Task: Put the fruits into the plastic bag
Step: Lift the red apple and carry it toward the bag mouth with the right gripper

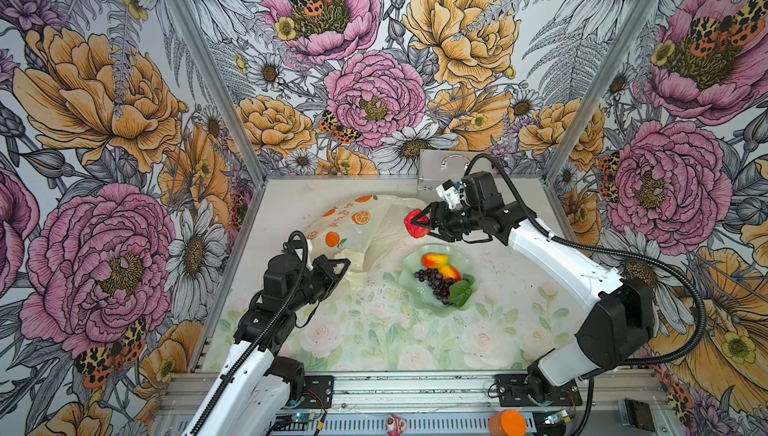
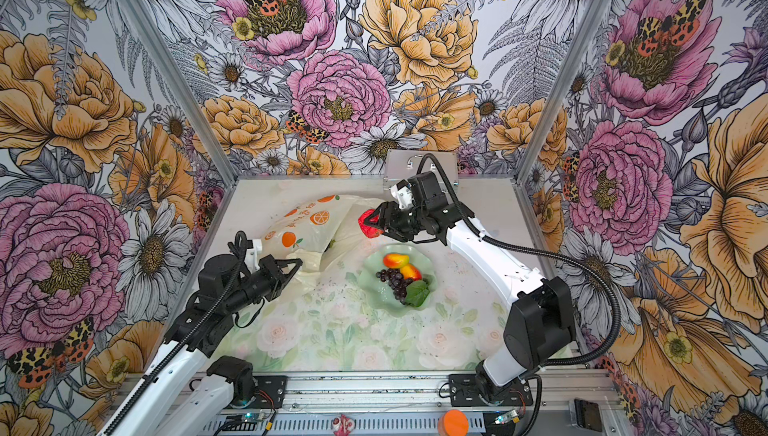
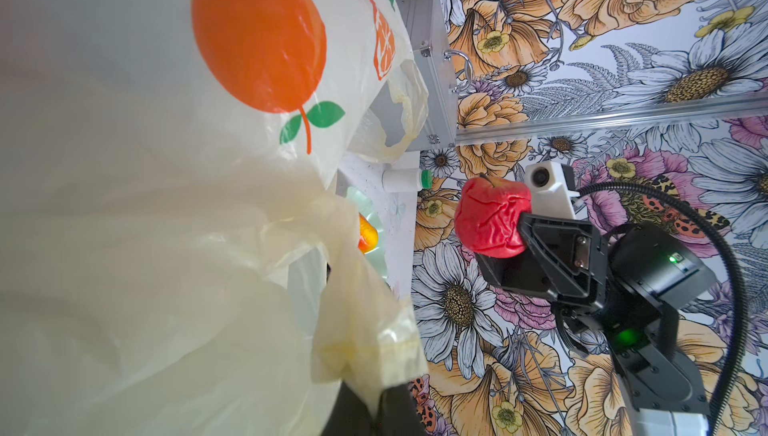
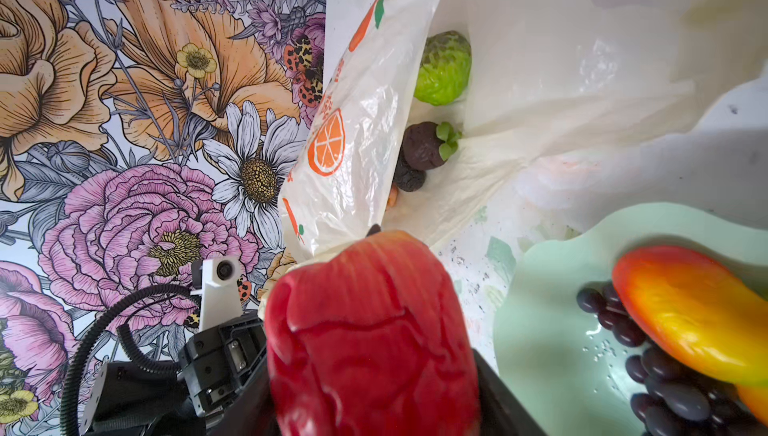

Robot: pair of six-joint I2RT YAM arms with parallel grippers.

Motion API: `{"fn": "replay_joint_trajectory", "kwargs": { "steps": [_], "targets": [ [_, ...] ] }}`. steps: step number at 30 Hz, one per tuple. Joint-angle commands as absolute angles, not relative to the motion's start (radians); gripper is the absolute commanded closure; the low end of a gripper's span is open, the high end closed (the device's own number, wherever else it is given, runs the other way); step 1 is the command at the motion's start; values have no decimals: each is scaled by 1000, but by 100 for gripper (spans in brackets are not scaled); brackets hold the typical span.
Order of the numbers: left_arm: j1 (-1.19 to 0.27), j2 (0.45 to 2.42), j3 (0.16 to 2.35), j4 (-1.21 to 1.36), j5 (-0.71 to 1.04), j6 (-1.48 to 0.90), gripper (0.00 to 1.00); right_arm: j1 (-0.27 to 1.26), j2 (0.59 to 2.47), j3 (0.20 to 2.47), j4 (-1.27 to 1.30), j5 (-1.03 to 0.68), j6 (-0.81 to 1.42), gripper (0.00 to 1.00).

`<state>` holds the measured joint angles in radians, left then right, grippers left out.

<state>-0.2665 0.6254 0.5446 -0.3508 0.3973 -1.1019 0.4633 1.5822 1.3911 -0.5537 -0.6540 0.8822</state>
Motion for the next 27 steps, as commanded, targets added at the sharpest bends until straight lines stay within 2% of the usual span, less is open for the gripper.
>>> {"fn": "replay_joint_trajectory", "kwargs": {
  "steps": [1, 27],
  "targets": [
    [-276, 607, 530, -330, 386, -1112, 100, 462, 1654, 1414, -465, -675, 941, 38],
    [-292, 631, 543, -334, 386, -1109, 100, 521, 2086, 1711, -465, -695, 928, 39]
  ]
}}
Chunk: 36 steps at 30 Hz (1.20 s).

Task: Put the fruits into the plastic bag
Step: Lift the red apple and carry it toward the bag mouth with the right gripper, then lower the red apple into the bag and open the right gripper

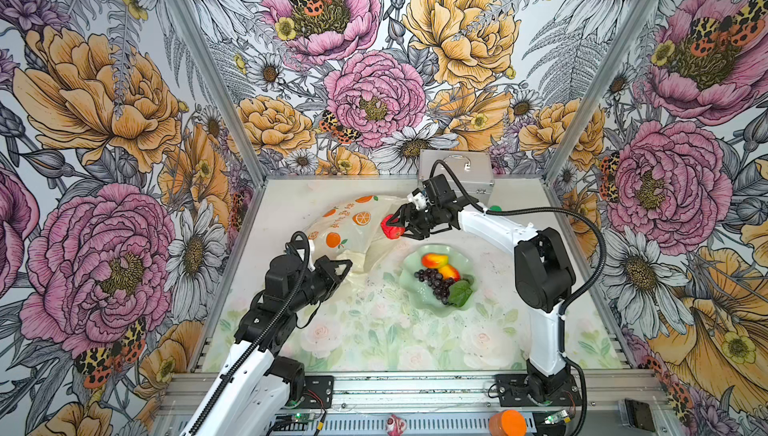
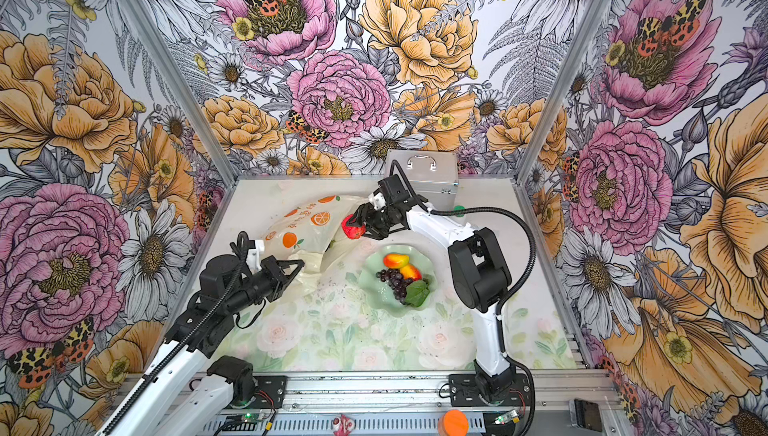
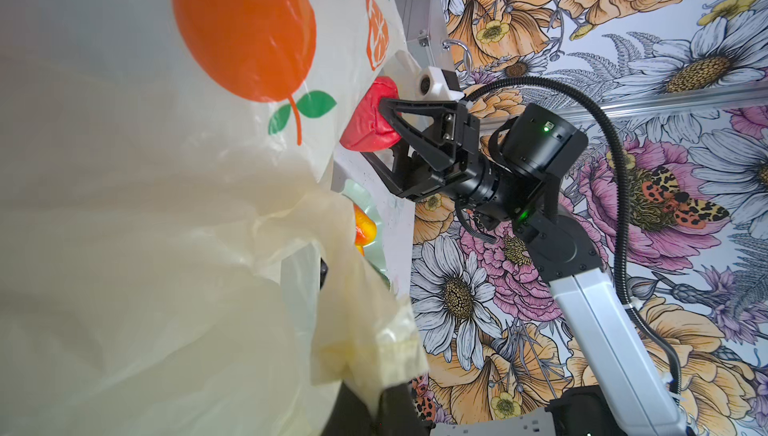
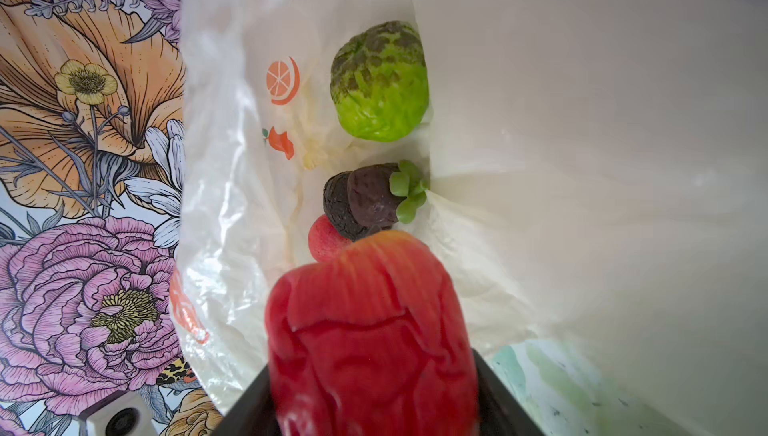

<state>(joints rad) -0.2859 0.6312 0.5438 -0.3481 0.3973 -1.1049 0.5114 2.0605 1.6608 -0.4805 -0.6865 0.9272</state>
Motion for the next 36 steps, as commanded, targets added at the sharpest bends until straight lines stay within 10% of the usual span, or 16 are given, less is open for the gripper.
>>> {"fn": "replay_joint_trajectory", "kwargs": {
  "steps": [1, 36],
  "targets": [
    [-293, 633, 543, -334, 386, -1106, 100, 525, 2099, 1720, -465, -694, 931, 39],
    [-252, 674, 508, -249, 446, -1092, 100, 741, 2264, 1823, -411, -769, 1016, 23]
  ]
}}
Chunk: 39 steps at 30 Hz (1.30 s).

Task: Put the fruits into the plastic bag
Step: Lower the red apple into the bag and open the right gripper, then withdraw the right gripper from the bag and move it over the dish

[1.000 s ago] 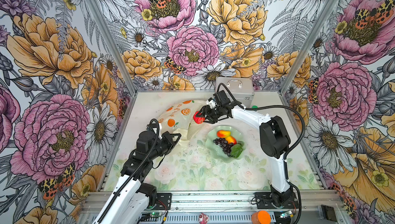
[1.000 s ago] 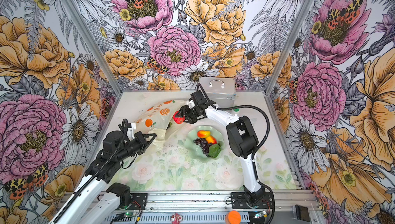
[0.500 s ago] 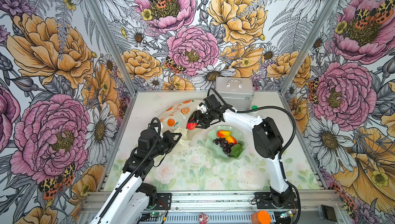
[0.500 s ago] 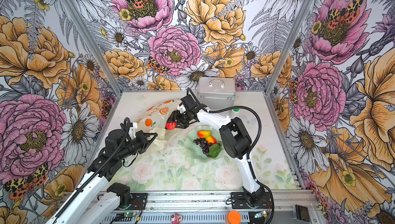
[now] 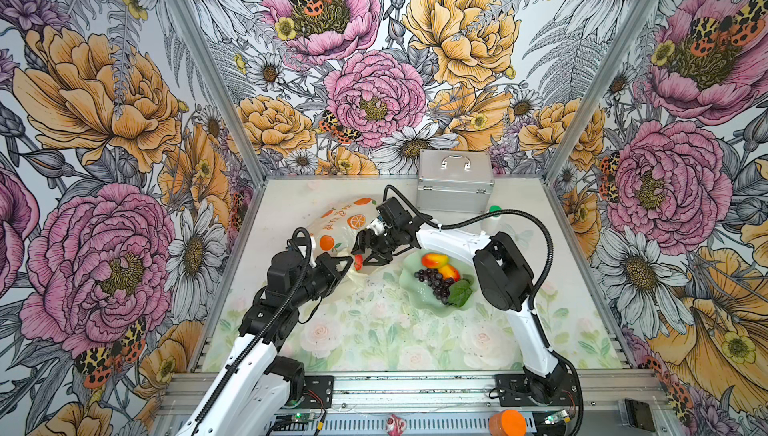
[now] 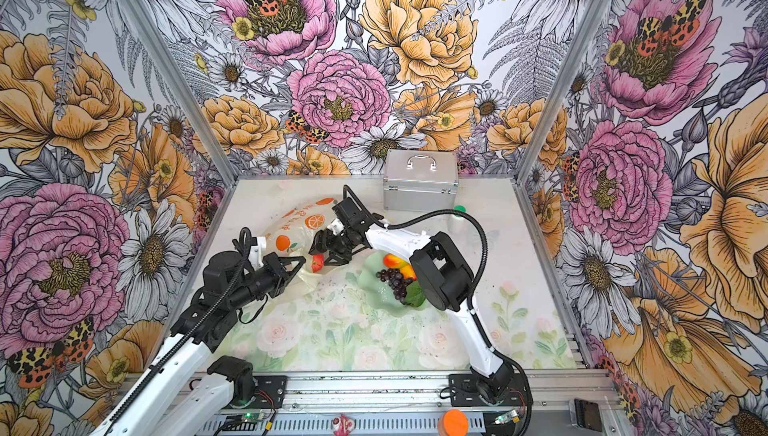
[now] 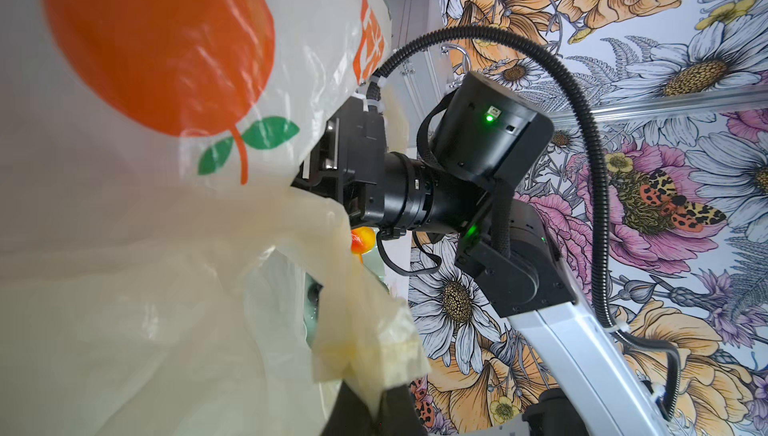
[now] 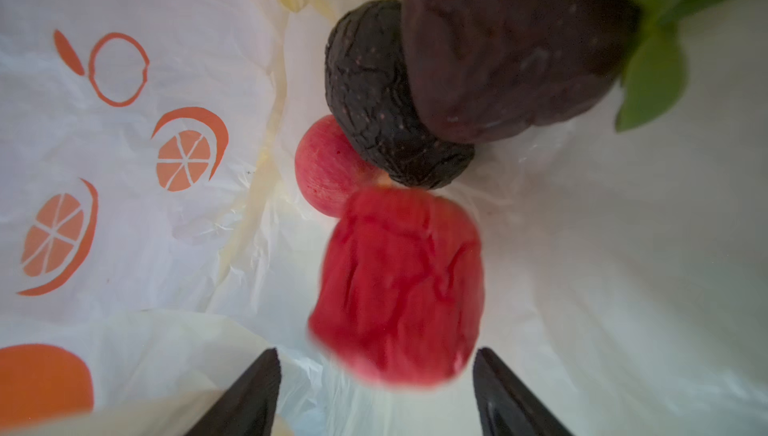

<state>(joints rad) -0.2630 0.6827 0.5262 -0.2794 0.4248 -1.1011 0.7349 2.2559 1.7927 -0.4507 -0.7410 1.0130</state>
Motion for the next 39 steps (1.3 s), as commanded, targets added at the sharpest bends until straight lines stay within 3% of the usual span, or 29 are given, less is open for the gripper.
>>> {"fn": "replay_joint_trajectory", "kwargs": {
  "steps": [1, 4, 6, 20, 31, 39],
  "targets": [
    [-252, 671, 504, -249, 446, -1093, 100, 741, 2263, 1822, -410, -773, 1013, 22],
    [-250, 660, 493, -248, 444, -1097, 100, 741, 2256, 1825, -409, -781, 1006, 13],
    [-250, 654, 487, -248, 441, -1101, 100, 741, 2251, 1823, -410, -785, 1002, 1],
    [-248, 579, 471, -307, 414, -1110, 100, 698, 2127, 1707, -411, -752, 961, 1],
    [-247, 542, 442, -320, 401, -1130, 100, 638, 1927, 1543, -419, -720, 923, 1],
    [-247, 520, 422, -319, 391, -1143, 100, 598, 1743, 1503, -592, -608, 765, 0]
  ]
}}
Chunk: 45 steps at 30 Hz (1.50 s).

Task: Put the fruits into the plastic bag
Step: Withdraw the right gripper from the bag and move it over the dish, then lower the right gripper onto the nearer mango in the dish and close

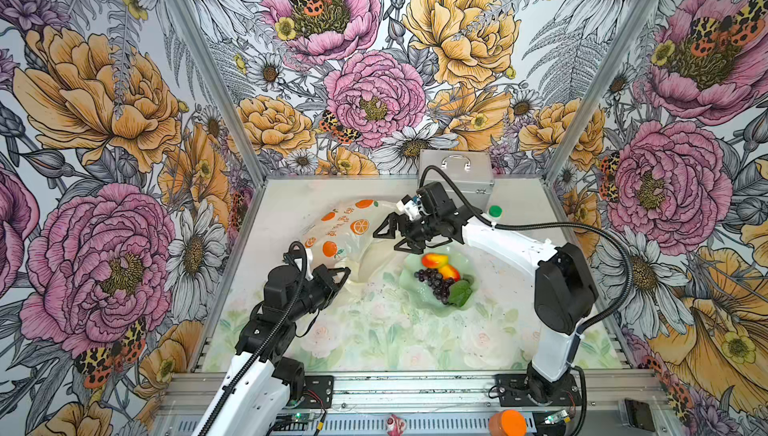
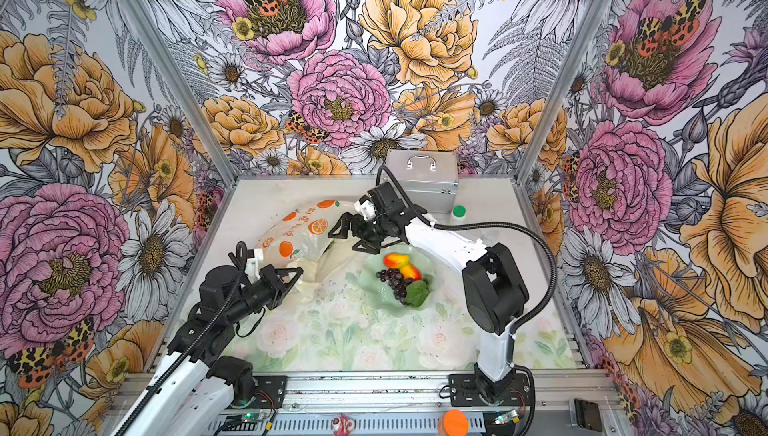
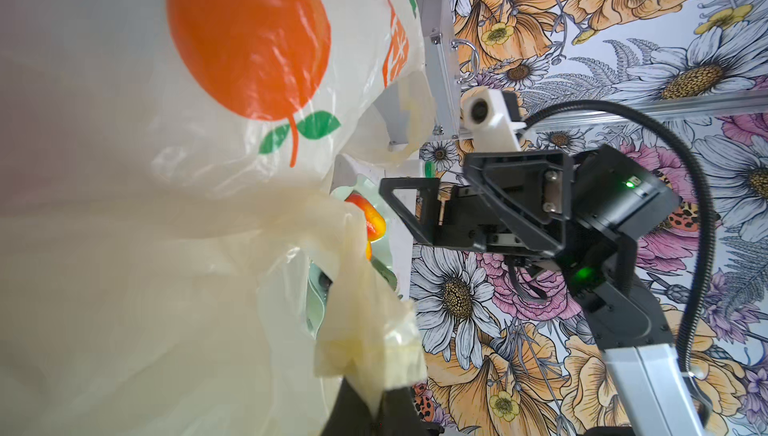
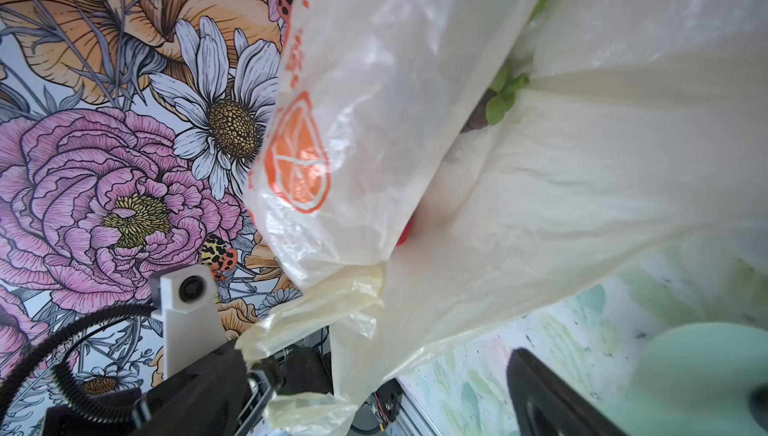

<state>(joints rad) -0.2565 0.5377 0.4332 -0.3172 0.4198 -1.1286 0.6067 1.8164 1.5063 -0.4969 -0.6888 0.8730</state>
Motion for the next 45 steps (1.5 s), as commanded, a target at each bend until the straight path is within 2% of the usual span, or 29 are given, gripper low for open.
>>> {"fn": "replay_joint_trajectory", "kwargs": {
  "steps": [1, 8, 12, 14, 17, 24, 36, 45],
  "targets": [
    [-247, 519, 422, -320, 392, -1144, 100, 597, 1725, 1502, -627, -577, 730, 0],
    [-247, 533, 438, -341, 395, -1125, 100, 601, 1489, 1411, -773, -135, 510, 1],
    [-242, 560, 460, -357, 403, -1100, 100, 579, 1329, 1330, -760, 110, 510, 1],
    [-240, 572, 469, -357, 408, -1094, 100, 534, 1279, 1283, -753, 63, 519, 1],
    [-239, 587, 483, -357, 415, -1090, 100, 454, 1259, 1243, -759, -106, 516, 8],
    [-235, 592, 490, -360, 420, -1081, 100, 392, 1328, 1155, -793, -341, 508, 14],
    [-229, 563, 463, -376, 431, -1086, 100, 391, 1520, 1156, -789, -379, 456, 26],
    [-203, 538, 452, -394, 449, -1086, 100, 393, 1604, 1195, -779, -389, 448, 27]
  ]
}}
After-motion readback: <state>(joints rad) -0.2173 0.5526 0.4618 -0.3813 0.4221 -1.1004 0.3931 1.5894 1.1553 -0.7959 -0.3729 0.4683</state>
